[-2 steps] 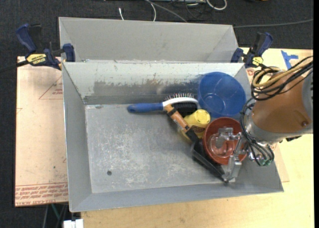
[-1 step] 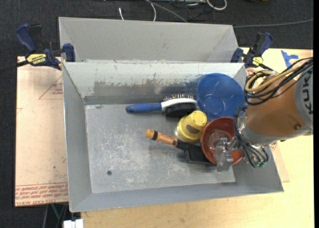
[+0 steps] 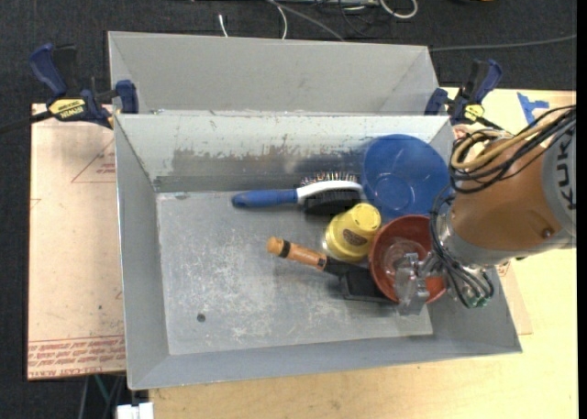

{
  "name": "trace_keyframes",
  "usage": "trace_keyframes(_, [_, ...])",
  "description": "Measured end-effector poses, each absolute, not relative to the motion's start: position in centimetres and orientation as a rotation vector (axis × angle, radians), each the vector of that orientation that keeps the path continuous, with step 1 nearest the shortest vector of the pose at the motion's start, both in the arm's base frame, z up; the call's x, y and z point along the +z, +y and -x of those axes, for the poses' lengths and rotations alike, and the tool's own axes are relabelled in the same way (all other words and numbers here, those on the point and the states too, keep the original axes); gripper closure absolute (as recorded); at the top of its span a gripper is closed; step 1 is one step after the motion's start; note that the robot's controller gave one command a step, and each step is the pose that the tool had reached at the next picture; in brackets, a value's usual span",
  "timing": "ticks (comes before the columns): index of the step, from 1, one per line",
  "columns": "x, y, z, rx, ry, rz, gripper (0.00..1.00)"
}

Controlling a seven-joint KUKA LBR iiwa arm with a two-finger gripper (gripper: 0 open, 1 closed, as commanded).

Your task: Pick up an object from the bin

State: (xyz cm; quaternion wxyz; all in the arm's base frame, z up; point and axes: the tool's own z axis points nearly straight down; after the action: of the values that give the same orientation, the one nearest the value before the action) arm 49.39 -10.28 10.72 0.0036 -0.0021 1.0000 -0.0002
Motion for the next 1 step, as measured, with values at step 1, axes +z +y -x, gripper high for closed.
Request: trace_keyframes(1, [7.04, -8.88, -52.23, 0.000, 3.131, -0.044, 1.00])
